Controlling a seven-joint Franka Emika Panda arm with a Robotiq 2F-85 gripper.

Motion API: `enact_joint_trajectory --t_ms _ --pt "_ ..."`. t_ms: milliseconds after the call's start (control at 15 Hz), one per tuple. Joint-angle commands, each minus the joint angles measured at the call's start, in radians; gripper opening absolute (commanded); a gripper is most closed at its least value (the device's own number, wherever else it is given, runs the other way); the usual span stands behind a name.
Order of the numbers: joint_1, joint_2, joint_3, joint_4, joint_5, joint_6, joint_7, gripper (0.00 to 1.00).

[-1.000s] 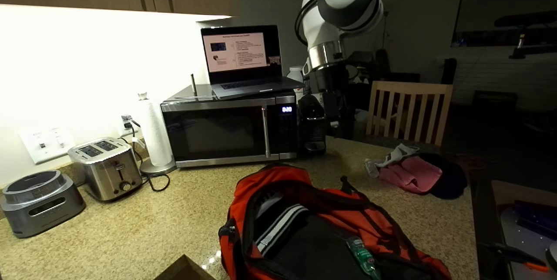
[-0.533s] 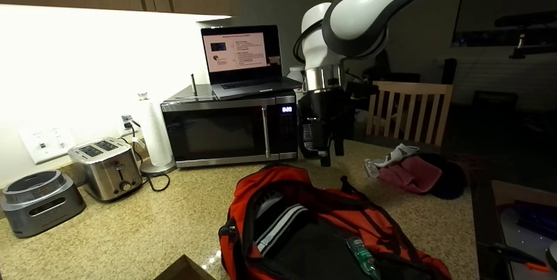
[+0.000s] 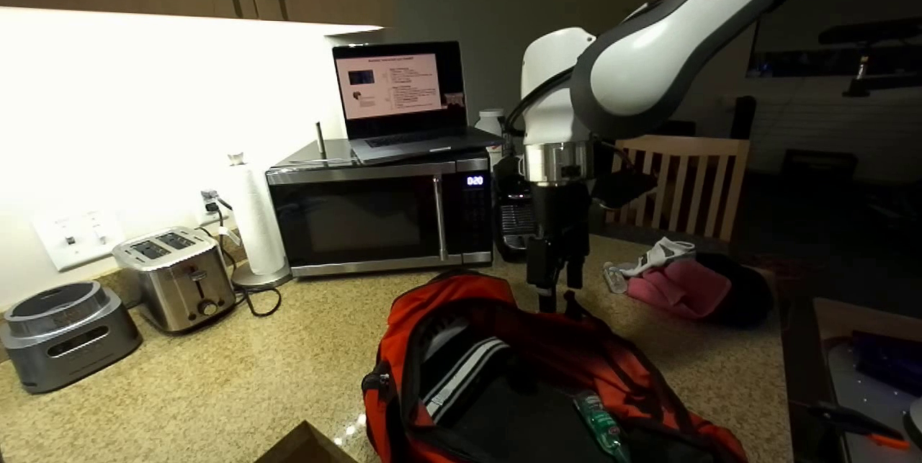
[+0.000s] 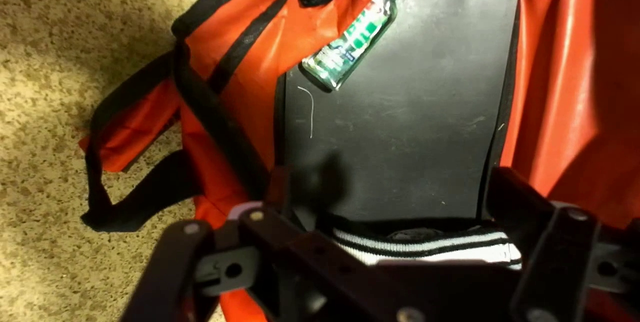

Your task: Remove the bottle out of the bag

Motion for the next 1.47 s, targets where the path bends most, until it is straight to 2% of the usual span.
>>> enact_joint_trajectory --t_ms 0,333,667,1400 --pt "0.004 -0.046 0.007 -0.097 -0.051 0.104 0.057 1.00" --pt "0.005 -0.027 0.009 -0.131 -0.070 0.153 0.096 1.00" --pt "0.009 -0.013 0.015 -0.134 -0.079 0.155 0.125 1.00" --pt "0.015 0.100 0.009 -0.112 -0.088 0.200 0.112 1.00"
